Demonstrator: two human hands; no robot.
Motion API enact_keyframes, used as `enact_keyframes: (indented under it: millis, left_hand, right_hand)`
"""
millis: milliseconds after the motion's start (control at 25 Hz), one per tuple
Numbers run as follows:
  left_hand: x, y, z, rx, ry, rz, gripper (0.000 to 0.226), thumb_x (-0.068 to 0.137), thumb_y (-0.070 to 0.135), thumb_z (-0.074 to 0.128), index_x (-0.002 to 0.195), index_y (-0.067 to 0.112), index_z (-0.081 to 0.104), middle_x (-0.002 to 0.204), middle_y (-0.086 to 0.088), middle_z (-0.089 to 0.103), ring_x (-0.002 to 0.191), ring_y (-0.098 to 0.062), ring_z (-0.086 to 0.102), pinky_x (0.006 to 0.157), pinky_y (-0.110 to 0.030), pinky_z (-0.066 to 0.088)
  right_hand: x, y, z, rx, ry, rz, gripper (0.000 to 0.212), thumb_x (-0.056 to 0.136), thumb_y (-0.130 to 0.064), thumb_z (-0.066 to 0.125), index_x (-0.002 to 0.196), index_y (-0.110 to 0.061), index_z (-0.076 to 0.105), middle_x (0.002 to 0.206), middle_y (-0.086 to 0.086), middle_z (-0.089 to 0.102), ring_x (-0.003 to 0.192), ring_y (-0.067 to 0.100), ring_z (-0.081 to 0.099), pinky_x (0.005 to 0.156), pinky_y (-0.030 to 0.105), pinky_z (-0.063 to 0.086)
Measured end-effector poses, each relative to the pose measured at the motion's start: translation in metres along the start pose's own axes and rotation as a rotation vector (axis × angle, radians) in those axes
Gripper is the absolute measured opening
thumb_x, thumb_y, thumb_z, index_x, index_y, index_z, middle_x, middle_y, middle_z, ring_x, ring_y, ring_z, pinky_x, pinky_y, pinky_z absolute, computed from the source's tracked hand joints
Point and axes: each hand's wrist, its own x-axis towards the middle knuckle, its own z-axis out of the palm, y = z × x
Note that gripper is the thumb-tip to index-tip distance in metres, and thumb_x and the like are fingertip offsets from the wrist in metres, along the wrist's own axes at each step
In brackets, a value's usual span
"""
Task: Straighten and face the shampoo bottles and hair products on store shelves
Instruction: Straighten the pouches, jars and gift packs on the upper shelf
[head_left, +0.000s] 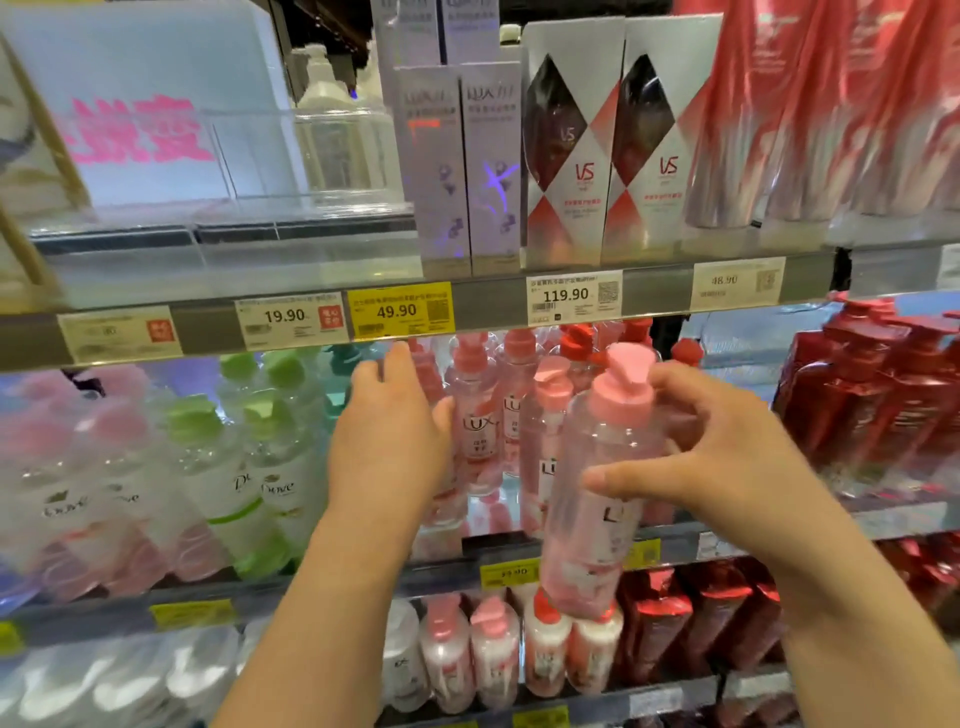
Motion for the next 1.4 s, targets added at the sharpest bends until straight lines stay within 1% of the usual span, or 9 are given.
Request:
enact_keyframes:
  millis: [120, 200, 280, 360, 520, 680, 960, 1200, 1400]
  left_hand:
    - [0.015, 0.001, 0.012, 0.099, -0.183, 0.082, 0.038, 0.093, 0.023, 0.059, 0.121, 0.009, 0.038, 0.108, -0.022, 0.059, 0.093, -0.04, 0.06, 0.062, -0.037, 0.036]
    - [0.022, -0.002, 0.018, 0.165, -0.246, 0.122, 0.025, 0.09, 0.009, 0.054, 0.114, 0.007, 0.045, 0.102, -0.02, 0.063, 0.085, -0.037, 0.059, 0.061, -0.037, 0.036]
    - [0.021, -0.007, 0.019, 0.186, -0.255, 0.15, 0.028, 0.086, 0.003, 0.053, 0.113, 0.007, 0.046, 0.098, -0.019, 0.062, 0.081, -0.037, 0.058, 0.059, -0.038, 0.037]
    - [0.018, -0.013, 0.018, 0.146, -0.232, 0.2, 0.035, 0.085, 0.003, 0.055, 0.117, 0.008, 0.042, 0.093, -0.019, 0.06, 0.077, -0.038, 0.057, 0.057, -0.038, 0.037]
    - [0.008, -0.023, 0.011, 0.087, -0.197, 0.272, 0.055, 0.086, 0.01, 0.06, 0.131, 0.011, 0.029, 0.095, -0.018, 0.057, 0.077, -0.037, 0.058, 0.057, -0.038, 0.039]
    - [-0.002, -0.034, 0.008, 0.046, -0.195, 0.293, 0.072, 0.086, 0.009, 0.057, 0.145, 0.021, 0.016, 0.107, -0.016, 0.055, 0.087, -0.038, 0.061, 0.062, -0.038, 0.043]
    - [0.007, -0.049, 0.009, -0.037, -0.214, 0.356, 0.071, 0.091, 0.021, 0.06, 0.143, 0.029, 0.013, 0.101, -0.01, 0.06, 0.085, -0.033, 0.061, 0.069, -0.046, 0.054]
    - [0.011, -0.047, 0.013, -0.004, -0.211, 0.362, 0.072, 0.091, 0.027, 0.062, 0.143, 0.034, 0.012, 0.089, -0.005, 0.057, 0.074, -0.026, 0.06, 0.064, -0.043, 0.056]
    - [-0.005, -0.036, 0.0, -0.001, -0.214, 0.297, 0.076, 0.093, 0.037, 0.06, 0.148, 0.041, 0.007, 0.092, -0.001, 0.056, 0.08, -0.022, 0.058, 0.067, -0.038, 0.054]
  right_hand:
    - [0.013, -0.008, 0.035, -0.074, -0.014, -0.045, 0.068, 0.044, -0.059, 0.087, 0.106, -0.044, 0.065, 0.082, -0.032, 0.069, 0.064, -0.009, 0.061, 0.061, 0.013, 0.043]
    - [0.021, -0.011, 0.054, -0.12, 0.015, -0.056, 0.066, 0.044, -0.063, 0.083, 0.105, -0.047, 0.064, 0.093, -0.036, 0.067, 0.08, -0.014, 0.061, 0.071, 0.014, 0.044]
    - [0.029, -0.013, 0.067, -0.169, 0.036, -0.068, 0.056, 0.045, -0.064, 0.079, 0.096, -0.053, 0.06, 0.094, -0.044, 0.062, 0.087, -0.02, 0.056, 0.069, 0.003, 0.038]
    - [0.034, -0.013, 0.077, -0.199, 0.051, -0.072, 0.054, 0.048, -0.059, 0.081, 0.097, -0.054, 0.058, 0.087, -0.038, 0.062, 0.087, -0.022, 0.053, 0.065, 0.001, 0.037]
    - [0.044, -0.005, 0.091, -0.228, 0.068, -0.046, 0.063, 0.058, -0.046, 0.091, 0.113, -0.044, 0.06, 0.095, -0.032, 0.061, 0.086, -0.02, 0.053, 0.067, 0.005, 0.037]
    - [0.052, 0.001, 0.104, -0.27, 0.039, -0.009, 0.058, 0.063, -0.04, 0.091, 0.107, -0.045, 0.054, 0.087, -0.033, 0.058, 0.077, -0.017, 0.056, 0.06, 0.007, 0.036]
    - [0.065, 0.015, 0.116, -0.46, -0.006, 0.059, 0.064, 0.069, -0.046, 0.088, 0.118, -0.02, 0.056, 0.103, -0.008, 0.062, 0.09, 0.015, 0.06, 0.072, 0.028, 0.046]
    - [0.064, 0.021, 0.12, -0.472, 0.03, 0.038, 0.088, 0.081, -0.044, 0.08, 0.148, -0.014, 0.032, 0.095, -0.002, 0.068, 0.081, 0.017, 0.066, 0.071, 0.032, 0.053]
    - [0.05, 0.02, 0.111, -0.435, 0.017, 0.018, 0.088, 0.086, -0.043, 0.075, 0.157, -0.019, 0.029, 0.122, 0.003, 0.069, 0.102, 0.023, 0.068, 0.09, 0.032, 0.053]
